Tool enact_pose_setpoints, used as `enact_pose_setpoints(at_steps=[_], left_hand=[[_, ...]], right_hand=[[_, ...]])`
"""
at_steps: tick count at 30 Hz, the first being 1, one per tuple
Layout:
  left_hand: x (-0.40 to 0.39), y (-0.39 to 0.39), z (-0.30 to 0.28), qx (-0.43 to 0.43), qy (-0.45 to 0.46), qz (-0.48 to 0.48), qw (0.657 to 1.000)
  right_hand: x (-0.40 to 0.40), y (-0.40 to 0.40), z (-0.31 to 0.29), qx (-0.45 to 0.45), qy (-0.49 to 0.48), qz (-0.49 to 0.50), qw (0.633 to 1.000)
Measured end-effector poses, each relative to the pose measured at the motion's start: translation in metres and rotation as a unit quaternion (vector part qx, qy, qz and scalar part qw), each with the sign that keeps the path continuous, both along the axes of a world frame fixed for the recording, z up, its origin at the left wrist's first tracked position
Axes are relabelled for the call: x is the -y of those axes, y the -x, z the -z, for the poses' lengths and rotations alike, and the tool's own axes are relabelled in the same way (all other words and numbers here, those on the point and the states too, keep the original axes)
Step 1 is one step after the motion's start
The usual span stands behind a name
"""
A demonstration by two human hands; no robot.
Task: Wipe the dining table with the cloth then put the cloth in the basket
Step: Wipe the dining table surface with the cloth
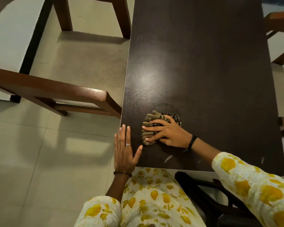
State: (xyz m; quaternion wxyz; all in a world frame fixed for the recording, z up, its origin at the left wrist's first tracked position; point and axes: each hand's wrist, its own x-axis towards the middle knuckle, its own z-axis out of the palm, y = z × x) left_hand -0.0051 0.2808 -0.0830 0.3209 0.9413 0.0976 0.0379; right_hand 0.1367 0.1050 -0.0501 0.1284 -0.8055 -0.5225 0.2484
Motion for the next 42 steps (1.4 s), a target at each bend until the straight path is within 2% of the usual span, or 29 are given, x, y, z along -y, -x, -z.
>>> enact_pose_setpoints(at_steps=[3,6,11,17,22,28,34,38,42], left_hand=[[-0.001,0.000,0.002,-0.009,-0.007,0.010,1.000],[-0.001,-0.001,0.002,-0.020,-0.017,0.019,0.999],[0.001,0.000,0.002,-0.034,-0.011,0.018,0.999],[0.002,0.000,-0.001,-0.016,0.003,-0.003,1.000],[0.003,0.000,0.002,-0.026,-0.022,-0.005,0.999],[0.007,-0.002,0.001,-0.046,-0.075,0.006,0.996],[0.029,-0.001,-0.004,-0.048,-0.090,-0.031,0.994],[0.078,-0.013,-0.015,-0.034,-0.101,0.018,0.994],[0.133,-0.023,-0.023,-0.049,-0.113,0.036,0.992]], right_hand=[[0.039,-0.022,-0.004,-0.027,0.005,0.056,0.998],[0.057,-0.047,-0.009,-0.015,0.023,0.118,0.993],[0.019,-0.053,-0.013,0.000,0.029,0.219,0.975],[-0.055,-0.026,-0.006,0.028,0.032,0.123,0.992],[-0.018,0.002,0.004,-0.005,-0.043,0.038,0.998],[0.087,0.003,-0.001,-0.063,-0.044,0.106,0.991],[0.181,-0.023,-0.018,-0.064,0.002,0.191,0.979],[0.179,-0.041,-0.019,-0.013,0.049,0.183,0.982],[0.119,-0.054,-0.018,0.048,0.080,0.171,0.981]])
